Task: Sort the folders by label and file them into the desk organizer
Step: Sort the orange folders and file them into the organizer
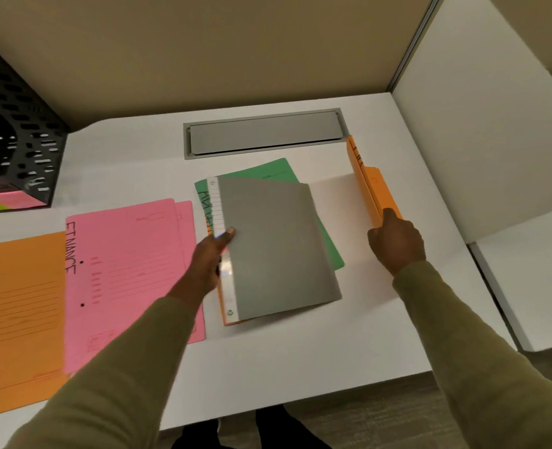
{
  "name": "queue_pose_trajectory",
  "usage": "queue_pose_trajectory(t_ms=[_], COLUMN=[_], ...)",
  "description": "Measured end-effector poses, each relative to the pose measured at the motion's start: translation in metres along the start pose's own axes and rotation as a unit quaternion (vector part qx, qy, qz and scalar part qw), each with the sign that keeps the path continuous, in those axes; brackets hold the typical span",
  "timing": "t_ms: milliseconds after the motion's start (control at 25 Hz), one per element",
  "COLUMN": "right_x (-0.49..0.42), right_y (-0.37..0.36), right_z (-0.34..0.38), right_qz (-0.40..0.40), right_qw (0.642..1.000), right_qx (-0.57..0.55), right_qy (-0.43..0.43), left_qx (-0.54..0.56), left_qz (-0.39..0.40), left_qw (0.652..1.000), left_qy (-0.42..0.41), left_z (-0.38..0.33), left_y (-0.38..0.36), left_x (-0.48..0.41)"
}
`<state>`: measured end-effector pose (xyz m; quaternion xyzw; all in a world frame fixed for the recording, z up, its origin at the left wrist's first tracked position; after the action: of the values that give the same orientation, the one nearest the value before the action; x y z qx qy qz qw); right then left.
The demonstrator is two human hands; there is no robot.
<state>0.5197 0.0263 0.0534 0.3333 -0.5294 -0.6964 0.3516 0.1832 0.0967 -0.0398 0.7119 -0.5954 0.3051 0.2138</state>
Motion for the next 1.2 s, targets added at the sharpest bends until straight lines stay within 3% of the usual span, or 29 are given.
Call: queue_pose_trajectory(t_ms=[320,480,560,640,720,760,840,1000,1040,1080,1120,1200], right_x=[-0.008,-0.01,-0.007,0.0,0.012,0.018,0.029,0.045,0.05,0.054,0.059,0.072], right_y=[0.029,0.033,0.031,0.029,0.024,0.02,0.01,-0.011,-0.016,-0.019,-0.022,-0.026], right_z=[-0.021,-0.023,-0.017,-0.005,0.013,0.023,0.04,0.07,0.077,0.084,0.091,0.105], right_qz=[-0.028,-0.035,-0.036,-0.035,-0.029,-0.025,-0.014,0.03,0.037,0.037,0.032,0.024], right_qw=[0.999,0.998,0.997,0.995,0.993,0.992,0.989,0.987,0.986,0.985,0.985,0.982], right_qx=[0.018,0.032,0.035,0.043,0.043,0.039,0.036,0.032,0.033,0.033,0.032,0.022], right_qy=[0.022,0.039,0.055,0.077,0.103,0.118,0.142,0.155,0.158,0.163,0.168,0.186], left_qx=[-0.112,-0.265,-0.386,-0.57,-0.677,-0.7,-0.711,-0.707,-0.703,-0.679,-0.621,-0.37], left_qz=[0.06,0.132,0.168,0.173,0.188,0.196,0.198,0.196,0.2,0.207,0.21,0.152], left_qw=[0.992,0.949,0.89,0.754,0.626,0.588,0.562,0.57,0.577,0.605,0.673,0.894], left_qy=[-0.014,-0.107,-0.175,-0.277,-0.338,-0.355,-0.372,-0.371,-0.365,-0.361,-0.342,-0.201], left_z=[0.045,0.051,0.052,0.059,0.069,0.074,0.081,0.082,0.077,0.07,0.062,0.039], left_y=[-0.147,-0.19,-0.202,-0.206,-0.203,-0.2,-0.192,-0.165,-0.158,-0.15,-0.141,-0.113], left_x=[0.006,0.013,0.015,0.013,0.014,0.013,0.011,0.016,0.021,0.025,0.029,0.033])
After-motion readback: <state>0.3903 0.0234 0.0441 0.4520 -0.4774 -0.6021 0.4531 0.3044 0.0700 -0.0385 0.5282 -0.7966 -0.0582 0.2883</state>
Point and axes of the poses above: each hand's wrist, its own x-axis away from the middle knuckle, its own y-axis out of the back of the hand, z = x × y, the point moved 4 cm from there along -x, towards the middle knuckle, and after that the axes turned 12 degrees about -z, right-handed, at the moved point
